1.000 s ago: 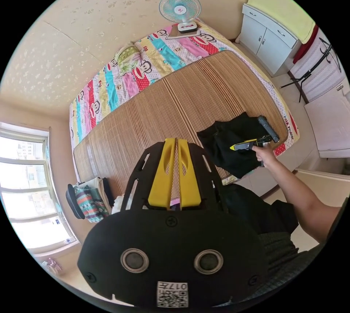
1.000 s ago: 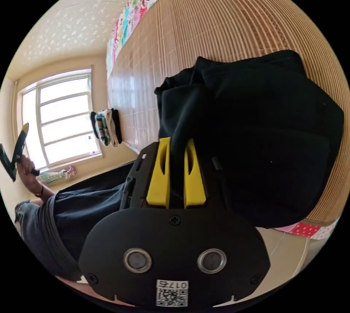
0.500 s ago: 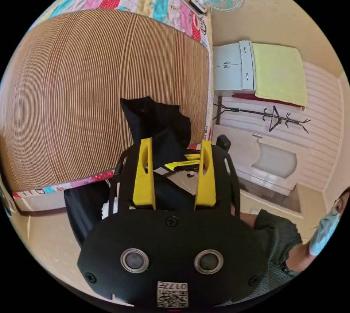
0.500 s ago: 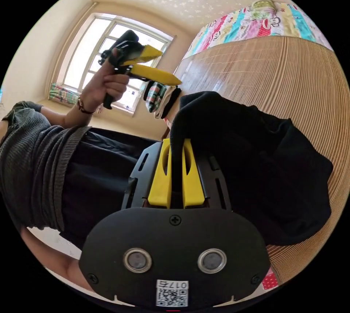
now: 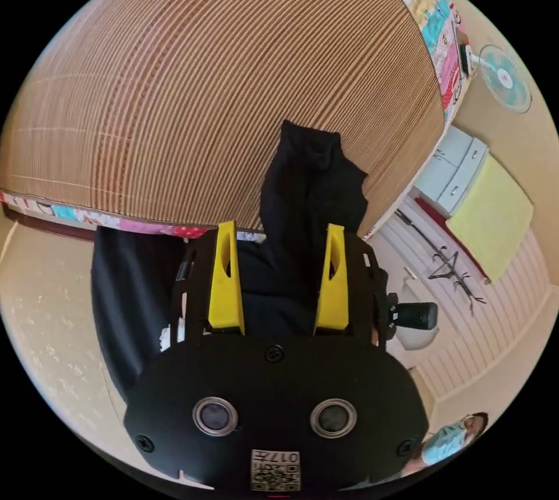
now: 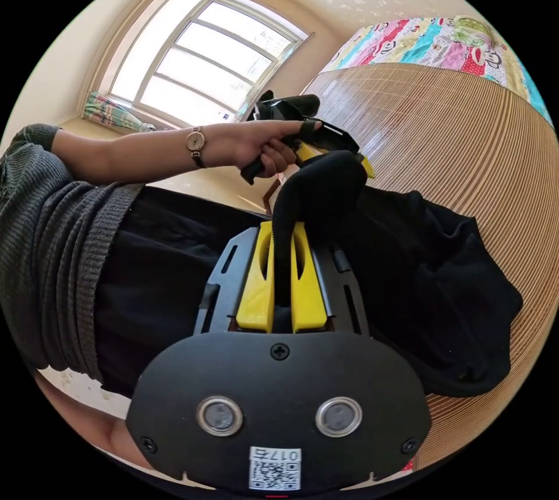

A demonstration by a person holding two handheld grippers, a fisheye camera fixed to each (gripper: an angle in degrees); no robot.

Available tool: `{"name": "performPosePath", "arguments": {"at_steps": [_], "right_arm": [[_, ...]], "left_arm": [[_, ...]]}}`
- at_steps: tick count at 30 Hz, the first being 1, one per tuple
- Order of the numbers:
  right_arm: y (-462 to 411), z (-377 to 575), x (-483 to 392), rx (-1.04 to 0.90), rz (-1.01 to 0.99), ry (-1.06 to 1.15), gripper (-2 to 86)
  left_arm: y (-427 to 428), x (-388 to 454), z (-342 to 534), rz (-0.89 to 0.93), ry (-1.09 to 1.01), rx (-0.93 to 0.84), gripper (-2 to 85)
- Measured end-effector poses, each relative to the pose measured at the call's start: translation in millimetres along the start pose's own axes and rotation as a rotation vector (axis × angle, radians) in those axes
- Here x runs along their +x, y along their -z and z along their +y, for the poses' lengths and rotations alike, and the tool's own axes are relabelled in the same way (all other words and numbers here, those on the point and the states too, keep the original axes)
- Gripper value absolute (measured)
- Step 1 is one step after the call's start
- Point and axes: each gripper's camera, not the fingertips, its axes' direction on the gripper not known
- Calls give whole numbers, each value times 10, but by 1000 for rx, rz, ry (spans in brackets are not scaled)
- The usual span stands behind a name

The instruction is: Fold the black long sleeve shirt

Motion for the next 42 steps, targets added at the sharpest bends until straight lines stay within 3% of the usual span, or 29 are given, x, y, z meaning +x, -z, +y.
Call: {"name": "performPosePath", "arguments": {"at_steps": [4,7,10,15,18,21,22,24,28,32,42], "right_arm": [[156,-206,-156,37,-42,62,34],[336,-430,-422,53,36,146,37],[649,-644,-724,146,29,251,41],[1059,-1119,-1507,320,-123,514,60],[1196,-1332,-2014,329,-92,682,79],[1463,-1361,-2286,355,28,786,85],[1541,-1351,-2302,374,50,788,84],[1858,-1316,-2249,443,97,736,87],[2198,-1245,-1999,516,206,554,114],[2223,-1225,-1847,555,342,430,161],[1316,-2201,-1935,419,25,479,184]], "left_arm": [[-285,-370,11,493,-10,-233,77],[-80,-243,307,774,-204,-217,48],[632,236,791,723,-597,-147,44],[1849,1282,2120,724,-1309,-222,42],[2637,1661,3193,836,-1736,-274,41],[3523,1630,4130,1003,-2054,-158,40],[3820,1576,4433,983,-2107,-71,40],[4176,1502,4824,956,-2120,42,39],[4798,1295,5398,1208,-2077,164,37],[5219,1084,5836,1261,-2067,265,36],[5677,888,6655,1328,-2048,205,35]]}}
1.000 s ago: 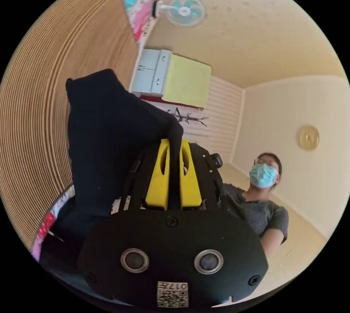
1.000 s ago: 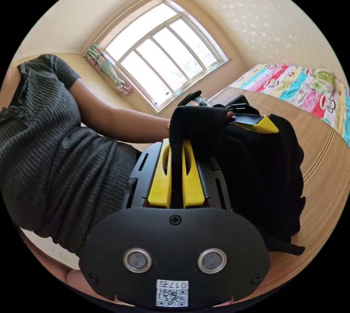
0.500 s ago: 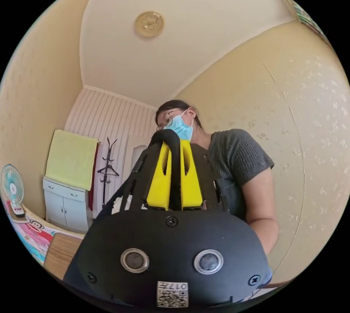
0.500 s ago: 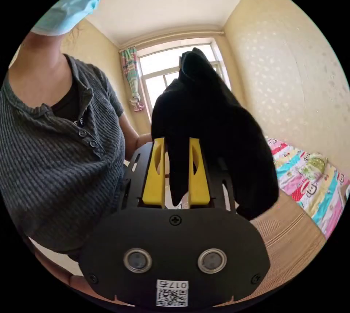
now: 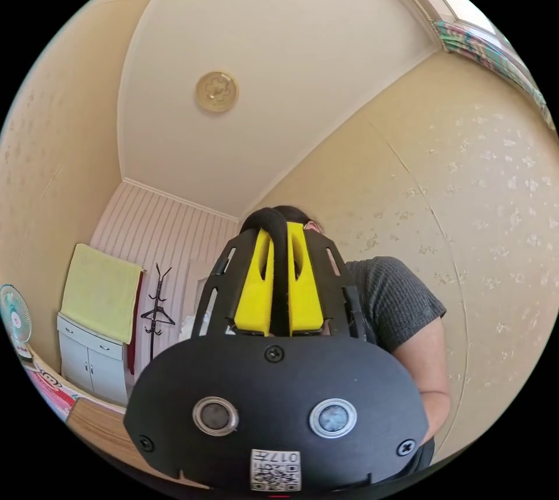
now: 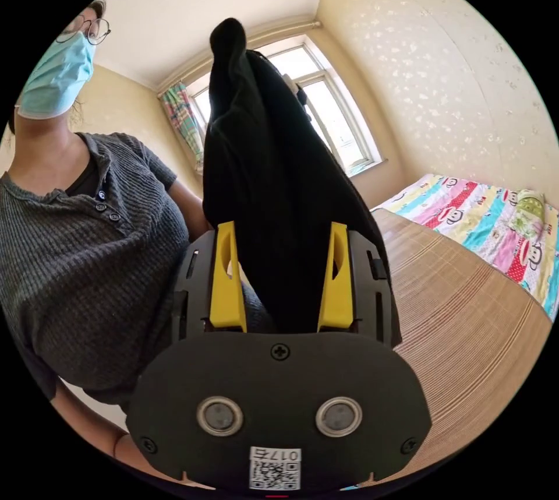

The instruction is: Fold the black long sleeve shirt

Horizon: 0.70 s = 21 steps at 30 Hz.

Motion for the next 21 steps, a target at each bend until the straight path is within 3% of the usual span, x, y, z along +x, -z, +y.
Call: {"name": "performPosePath", "arguments": {"at_steps": [4,7,11,15,19,21], "right_arm": [[-55,52,-50,126,93,-33,126],[-112,109,97,278,-103,-45,109],[-551,-54,310,251,-238,-128,109],[-771,-35,210,263,-33,-185,53],[-542,69,205,307,-5,-213,35],[-189,84,91,348,195,-266,30]], "left_arm": [[3,176,-172,40,17,37,35],[-24,233,-243,44,36,65,36],[-157,153,-246,54,78,64,36],[-303,-12,-245,-17,147,41,37],[-457,-179,-317,-104,194,-56,38],[-494,-273,-347,-160,231,-105,39]]}}
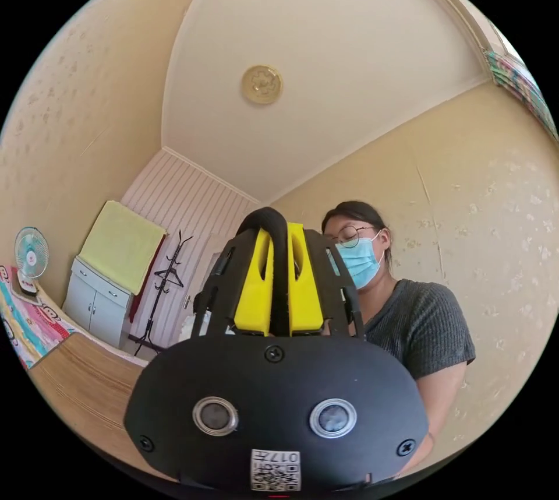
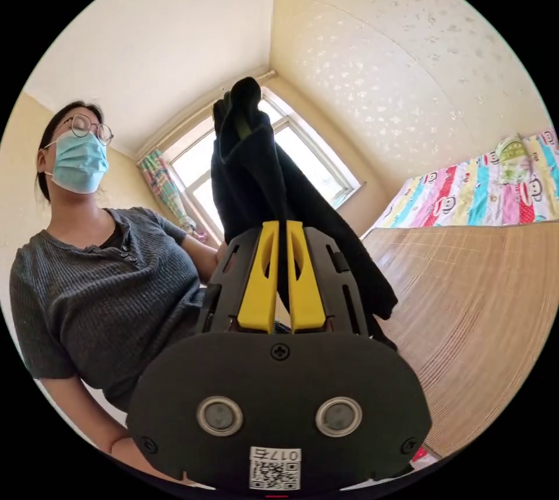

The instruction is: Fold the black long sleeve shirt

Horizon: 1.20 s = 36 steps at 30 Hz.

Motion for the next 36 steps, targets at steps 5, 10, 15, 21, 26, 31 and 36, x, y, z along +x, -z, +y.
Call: {"name": "performPosePath", "arguments": {"at_steps": [5,10,15,21,26,31,36], "right_arm": [[685,-385,-532,128,429,38,25],[780,-605,-1243,237,599,158,22],[754,-684,-1955,299,670,262,22],[736,-1014,-2681,358,788,449,23],[384,-1818,-1801,141,957,303,25],[-380,-2177,766,-221,1050,-29,28],[-1050,-1164,2033,-506,954,-277,30]], "left_arm": [[-108,-129,-84,-303,64,-195,41],[-339,-407,165,-542,135,-463,36],[-691,-601,572,-672,171,-615,25],[-1377,-482,452,-722,102,-533,19],[-1603,-1086,-94,-870,168,-468,24],[-950,-3486,29,-1326,520,-488,68],[-21,-4661,1003,-1749,863,-559,80]]}}
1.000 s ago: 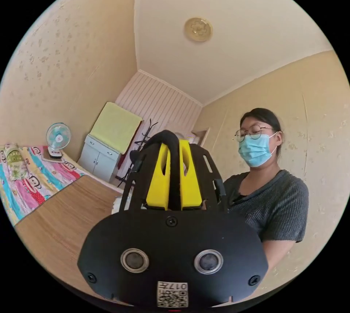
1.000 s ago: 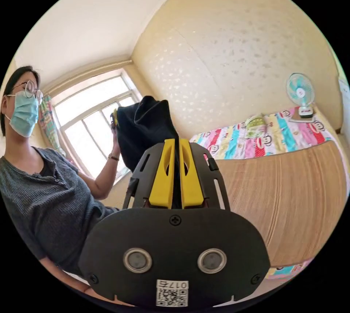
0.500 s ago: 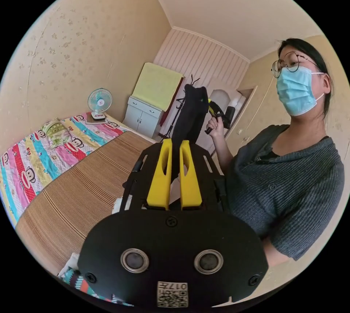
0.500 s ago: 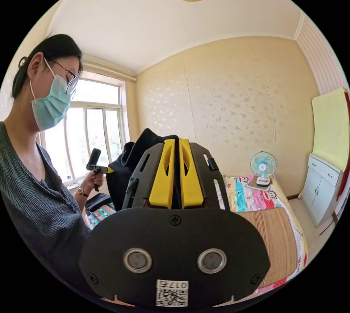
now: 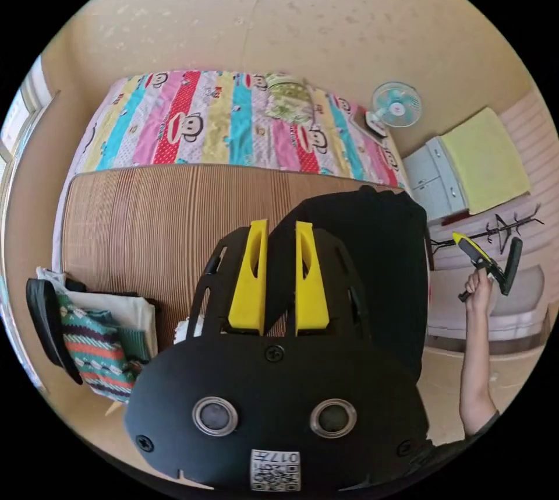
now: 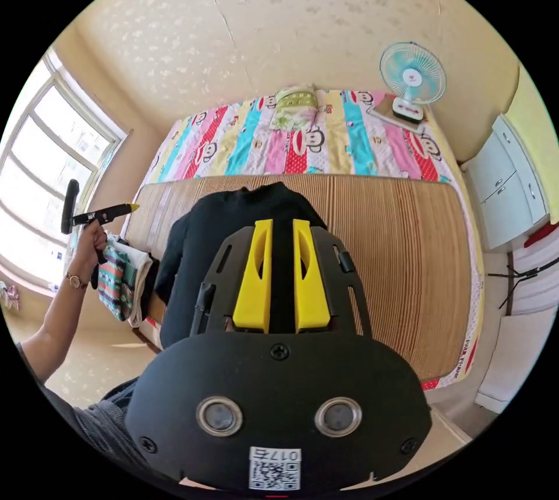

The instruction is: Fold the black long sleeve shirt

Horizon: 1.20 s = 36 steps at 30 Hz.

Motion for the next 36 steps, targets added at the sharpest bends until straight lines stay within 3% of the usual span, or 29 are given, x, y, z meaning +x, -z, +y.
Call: {"name": "performPosePath", "arguments": {"at_steps": [3,8,15,17,24,36], "right_arm": [[-929,627,-85,-222,-19,32,23],[-2178,1746,-236,-550,-147,-36,18],[-3023,3027,-1016,-810,-158,143,9],[-2900,3181,-1018,-740,-184,112,8],[-2523,3660,-978,-769,-165,-47,4],[-1943,4310,-1499,-734,-30,-162,3]], "left_arm": [[-614,24,459,37,-46,-62,80],[-1831,261,1278,-105,-196,-324,78],[-2943,-226,2145,-241,-24,-589,64],[-2735,-310,2250,-250,11,-475,59],[-2237,-539,2422,-308,-6,-462,51],[-1229,-1591,2276,-246,-49,-502,54]]}}
